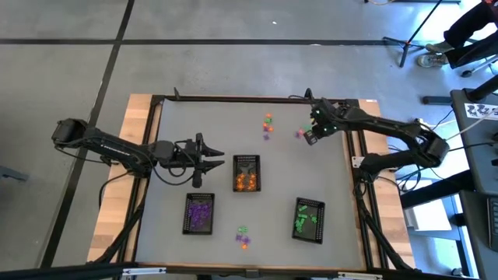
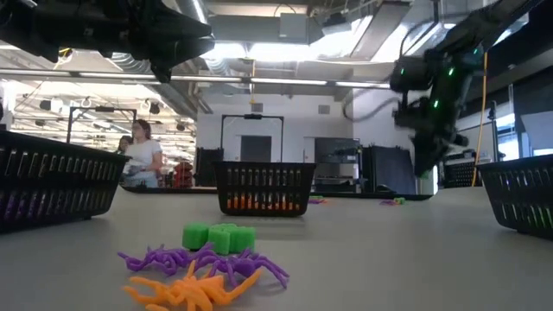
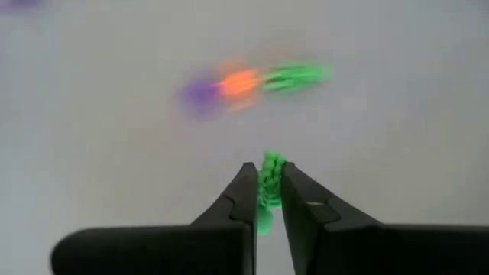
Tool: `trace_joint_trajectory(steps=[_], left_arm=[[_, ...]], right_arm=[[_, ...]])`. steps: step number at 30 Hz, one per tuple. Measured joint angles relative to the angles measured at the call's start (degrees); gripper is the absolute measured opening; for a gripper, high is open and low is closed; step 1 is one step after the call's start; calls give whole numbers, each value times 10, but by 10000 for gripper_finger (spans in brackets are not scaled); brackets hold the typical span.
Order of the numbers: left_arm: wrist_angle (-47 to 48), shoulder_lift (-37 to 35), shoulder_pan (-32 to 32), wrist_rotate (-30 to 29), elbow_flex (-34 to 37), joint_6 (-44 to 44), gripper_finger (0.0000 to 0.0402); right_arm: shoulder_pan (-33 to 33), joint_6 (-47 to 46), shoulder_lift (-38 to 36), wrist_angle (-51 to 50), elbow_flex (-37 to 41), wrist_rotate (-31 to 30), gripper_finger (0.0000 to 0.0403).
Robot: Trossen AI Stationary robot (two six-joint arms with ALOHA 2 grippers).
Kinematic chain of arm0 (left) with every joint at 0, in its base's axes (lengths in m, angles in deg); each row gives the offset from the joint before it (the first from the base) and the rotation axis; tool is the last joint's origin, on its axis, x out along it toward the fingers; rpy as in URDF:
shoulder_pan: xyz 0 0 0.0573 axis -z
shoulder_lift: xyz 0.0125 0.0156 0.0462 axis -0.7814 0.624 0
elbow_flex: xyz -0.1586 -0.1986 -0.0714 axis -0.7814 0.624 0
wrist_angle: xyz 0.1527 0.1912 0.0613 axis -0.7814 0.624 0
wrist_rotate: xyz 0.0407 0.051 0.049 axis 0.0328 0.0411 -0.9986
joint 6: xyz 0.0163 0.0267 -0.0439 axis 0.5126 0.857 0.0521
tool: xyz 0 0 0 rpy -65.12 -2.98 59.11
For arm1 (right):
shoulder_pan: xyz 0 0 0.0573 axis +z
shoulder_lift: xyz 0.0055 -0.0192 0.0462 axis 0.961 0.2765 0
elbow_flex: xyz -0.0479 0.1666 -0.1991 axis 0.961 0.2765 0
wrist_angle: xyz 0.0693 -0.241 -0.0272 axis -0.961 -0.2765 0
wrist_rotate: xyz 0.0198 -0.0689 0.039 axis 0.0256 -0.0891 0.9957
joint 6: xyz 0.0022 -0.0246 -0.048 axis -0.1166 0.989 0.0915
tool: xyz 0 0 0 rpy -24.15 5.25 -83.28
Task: Sort Halloween decoration
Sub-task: Put the green skeleton toy into the bottom right black bin
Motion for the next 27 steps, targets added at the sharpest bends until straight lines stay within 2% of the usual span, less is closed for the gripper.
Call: trace_joint_trajectory(steps=[3, 6, 8, 13, 20, 27], left_arm=[[0, 0, 0, -4, 0, 0, 136], [0, 0, 0, -20, 0, 0, 136], [0, 0, 0, -31, 0, 0, 136], [-1, 0, 0, -44, 0, -3, 136], [-4, 29, 9, -46, -1, -57, 136], [-84, 123, 80, -57, -1, -123, 136]], right_arm=[[41, 11, -43, -32, -1, 86, 29], [101, -26, -74, -45, -1, 152, 28], [153, -64, -91, -41, -2, 170, 30], [304, -163, -105, -12, -2, 173, 31], [540, -288, -106, 81, -2, 83, 29], [736, -406, -84, 140, -3, -29, 28]])
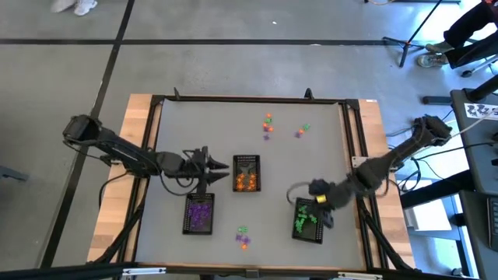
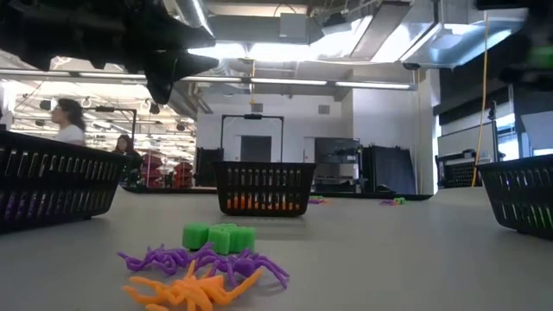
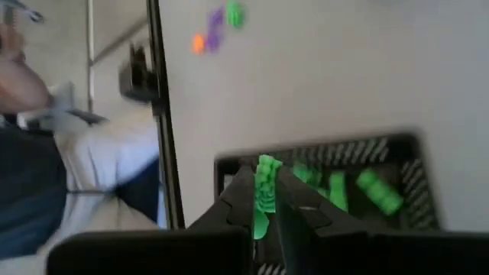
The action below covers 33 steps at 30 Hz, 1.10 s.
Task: Sort Halloween decoration
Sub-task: Put the green skeleton toy into the bottom right black bin, then put the orange spider toy into the top black bin
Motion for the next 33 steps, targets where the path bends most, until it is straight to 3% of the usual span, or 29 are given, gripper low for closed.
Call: trace_joint_trajectory(steps=[5, 10, 17, 24, 29, 33], left_arm=[[-116, 49, 43, -6, 0, 0, 136], [-180, 50, 70, -7, 0, 15, 136], [-197, 50, 123, -21, -16, 21, 136], [-96, 50, 188, -43, -85, 83, 136], [34, 50, 191, -122, -162, 106, 136], [79, 54, 176, -135, -186, 113, 136]], right_arm=[[85, -52, 73, 7, 1, -63, 44], [94, -96, 136, 49, 1, -34, 104], [93, -78, 156, 131, 1, -101, 164], [83, 40, 154, 241, -5, -178, 164], [30, 84, 154, 161, -46, -178, 163], [-47, 117, 152, 52, -81, -155, 163]])
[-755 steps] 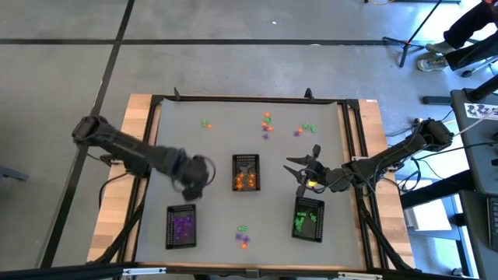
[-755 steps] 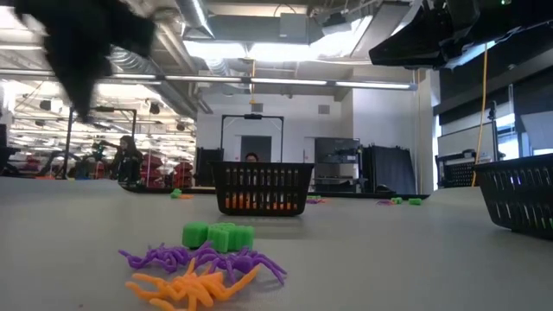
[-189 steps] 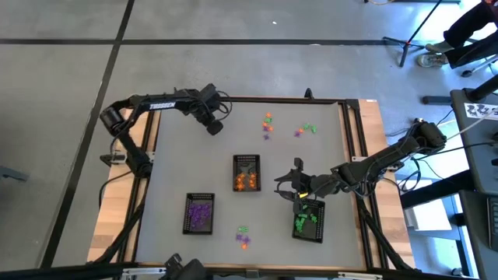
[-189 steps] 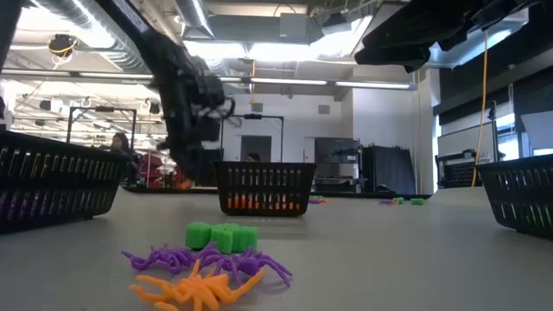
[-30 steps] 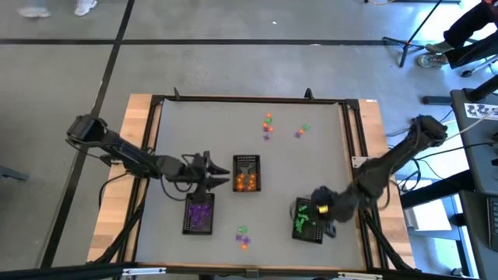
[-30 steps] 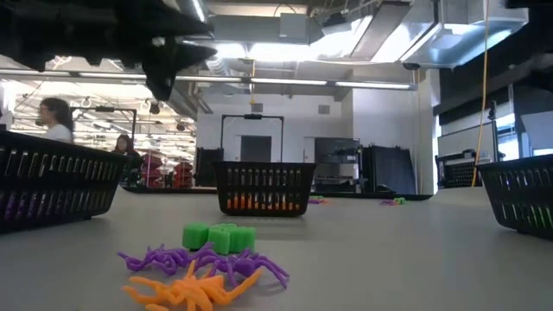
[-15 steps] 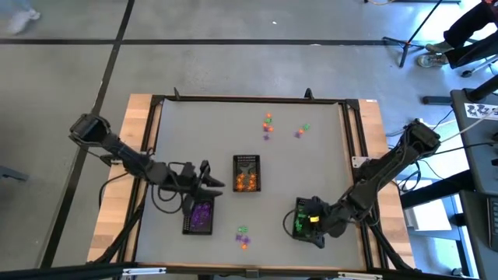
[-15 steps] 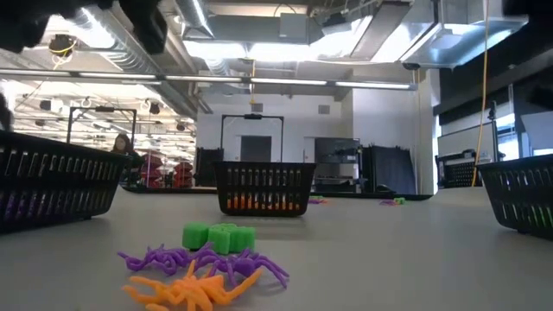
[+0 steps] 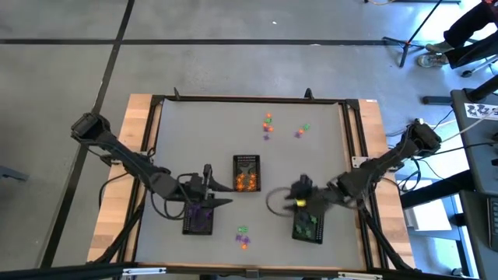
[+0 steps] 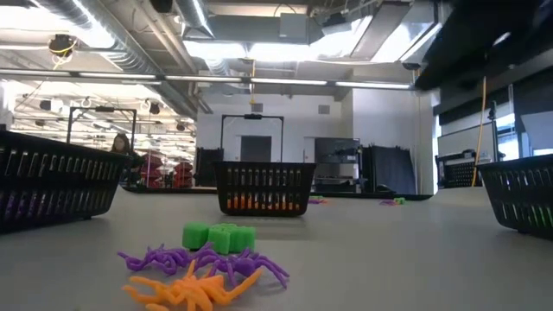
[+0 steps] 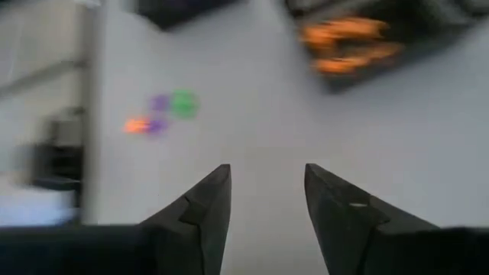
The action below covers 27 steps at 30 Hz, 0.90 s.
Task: Sort Halloween decoration
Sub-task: Put the orange spider toy into the top black bin
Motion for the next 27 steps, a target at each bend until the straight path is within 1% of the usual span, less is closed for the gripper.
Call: trace_joint_trajectory(steps=[3, 5, 7, 10, 13, 15, 17, 19, 22, 25, 27], left_arm=[[1, 6, -12, 14, 13, 26, 136], [0, 7, -27, 33, 31, 28, 134], [-23, 7, -42, 37, 55, 27, 131], [-97, 6, -67, 46, 98, 30, 126], [-163, 6, -93, 68, 137, 8, 124], [-187, 6, -107, 90, 153, -12, 123], [-193, 6, -117, 105, 158, -23, 123], [-193, 6, -122, 107, 158, -21, 123], [-193, 6, -133, 108, 155, -5, 123], [-195, 6, -146, 107, 147, 10, 123], [-195, 6, -154, 108, 145, 11, 123]], right_arm=[[-76, 14, 0, -86, -11, 3, 163], [-138, 23, 0, -104, -11, 16, 163], [-197, 64, 0, -103, -12, 36, 163], [-281, 146, 1, -80, -12, 61, 163], [-358, 198, 1, -50, -12, 88, 163], [-404, 222, 5, -36, -12, 92, 163], [-445, 240, 16, -21, -13, 93, 163], [-480, 255, 35, -1, -13, 106, 163], [-522, 265, 76, 52, -13, 144, 163], [-551, 273, 123, 111, -13, 198, 163], [-567, 275, 153, 123, -19, 222, 163]])
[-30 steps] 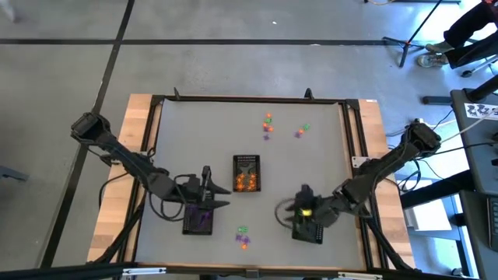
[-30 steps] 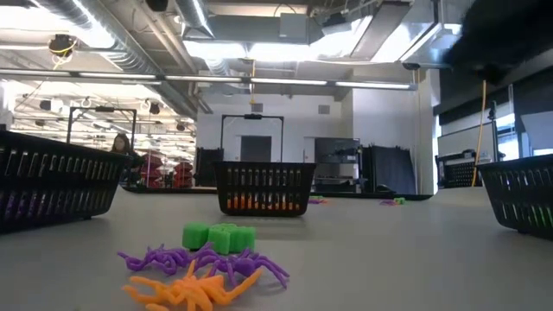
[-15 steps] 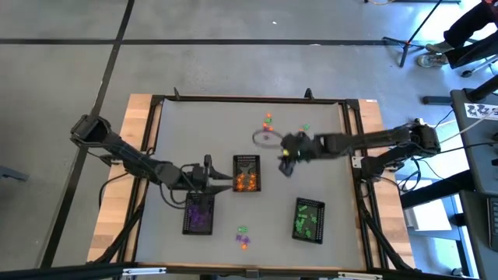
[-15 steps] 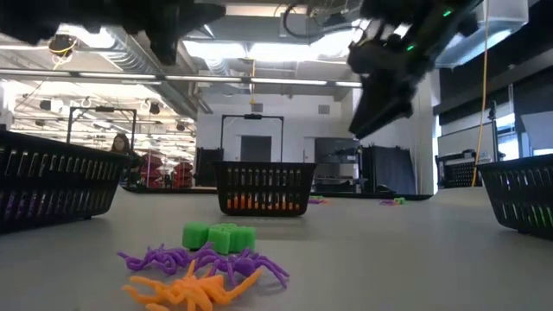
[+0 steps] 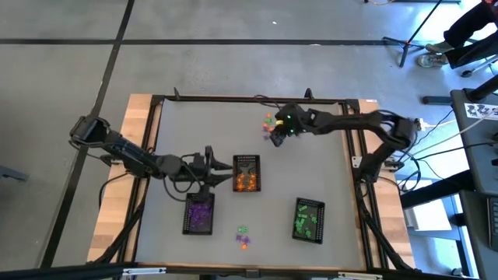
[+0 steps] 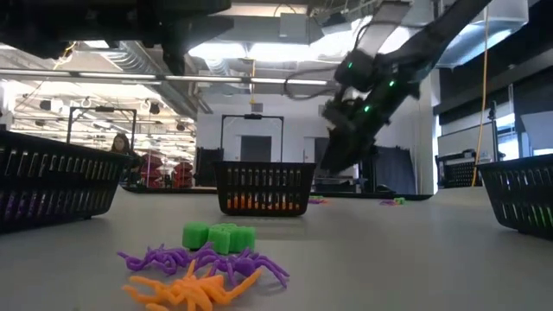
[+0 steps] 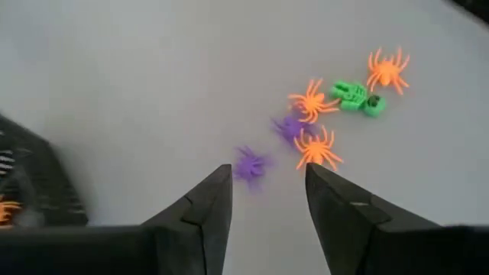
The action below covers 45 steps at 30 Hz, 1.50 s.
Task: Sort Halloween decoration
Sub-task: Put the orange spider toy into the top black bin
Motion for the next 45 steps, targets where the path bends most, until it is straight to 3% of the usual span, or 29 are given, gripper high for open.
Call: trace_joint_trajectory(steps=[7, 13, 18, 26, 38, 45], left_arm=[[4, 0, -14, 0, 0, -1, 123], [19, 0, -16, 1, -1, -4, 123], [28, 0, -16, 3, -1, -4, 123], [34, 0, -16, 8, -1, 0, 123], [38, 0, -16, 8, -1, 0, 123], [38, 0, -16, -2, -1, 1, 123]], right_arm=[[-25, 14, 93, -84, -96, -61, 163], [-18, 31, 170, -182, -175, -68, 163], [-16, 36, 195, -174, -188, -53, 163], [-16, 39, 192, -181, -187, -60, 146], [-15, 42, 153, -238, -183, -54, 9], [33, 41, 92, -302, -183, -59, 6]])
